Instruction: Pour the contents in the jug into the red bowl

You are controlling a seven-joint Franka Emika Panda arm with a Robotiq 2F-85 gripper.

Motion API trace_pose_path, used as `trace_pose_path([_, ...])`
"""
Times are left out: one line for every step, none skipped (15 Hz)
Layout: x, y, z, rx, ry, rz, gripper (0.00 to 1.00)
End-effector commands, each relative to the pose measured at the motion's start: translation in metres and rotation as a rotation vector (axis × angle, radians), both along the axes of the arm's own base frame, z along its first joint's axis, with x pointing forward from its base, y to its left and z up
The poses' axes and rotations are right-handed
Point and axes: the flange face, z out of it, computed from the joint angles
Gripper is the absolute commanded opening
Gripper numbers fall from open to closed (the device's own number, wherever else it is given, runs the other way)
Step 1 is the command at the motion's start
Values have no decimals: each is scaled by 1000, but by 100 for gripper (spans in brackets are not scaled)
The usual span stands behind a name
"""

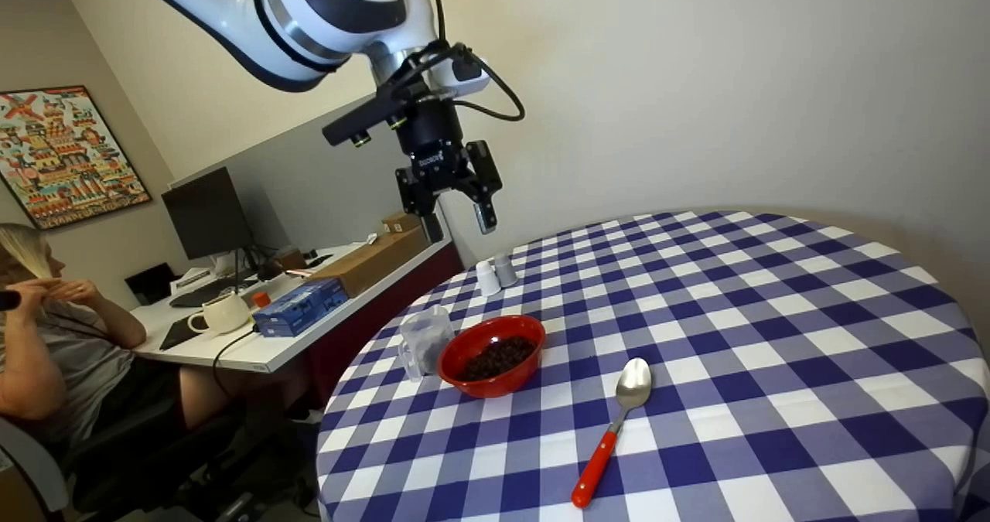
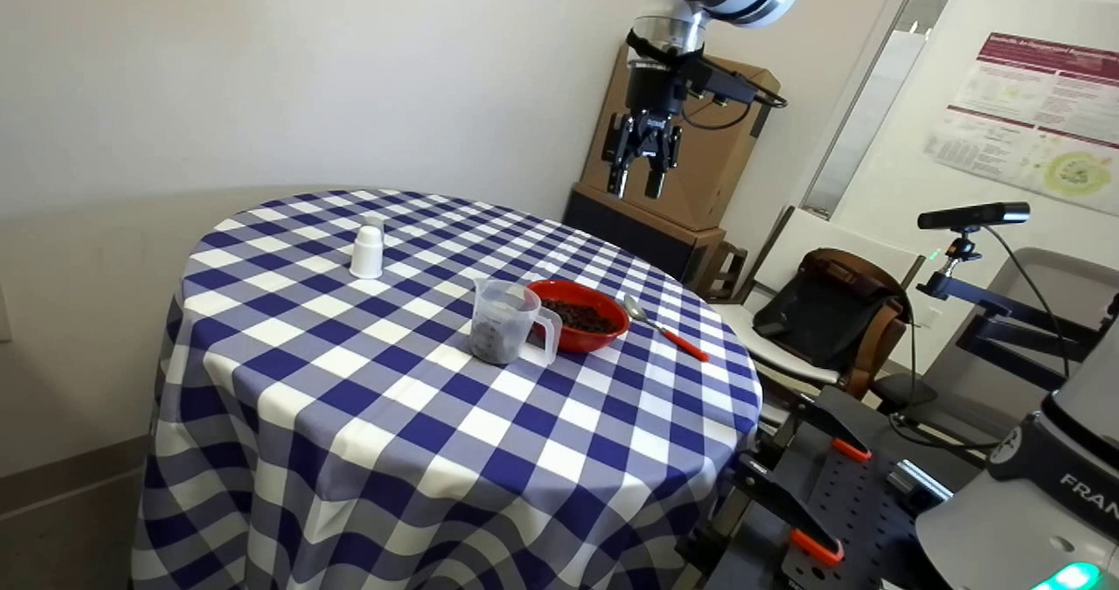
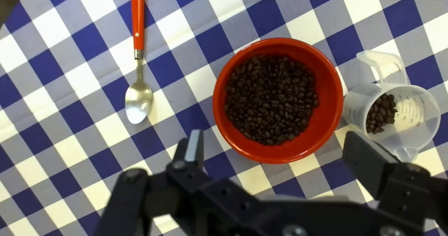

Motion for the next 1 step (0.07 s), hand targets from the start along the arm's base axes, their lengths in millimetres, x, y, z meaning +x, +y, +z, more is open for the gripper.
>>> trace_pose_path([0,1,1,0,1,1,100])
